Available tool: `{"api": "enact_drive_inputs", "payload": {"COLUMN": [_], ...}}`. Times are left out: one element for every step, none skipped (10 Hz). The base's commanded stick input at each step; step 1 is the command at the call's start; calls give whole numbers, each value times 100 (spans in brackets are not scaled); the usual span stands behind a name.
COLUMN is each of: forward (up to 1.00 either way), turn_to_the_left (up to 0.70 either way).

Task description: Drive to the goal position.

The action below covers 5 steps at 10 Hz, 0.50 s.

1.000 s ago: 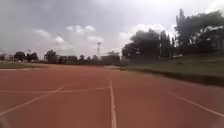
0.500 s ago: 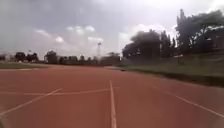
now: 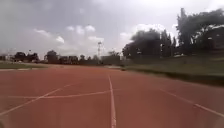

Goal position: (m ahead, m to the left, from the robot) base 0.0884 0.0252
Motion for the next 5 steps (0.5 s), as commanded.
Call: {"api": "enact_drive_inputs", "payload": {"forward": [45, 45, 45, 45, 45], "turn_to_the_left": [0, 0, 0, 0, 0]}}
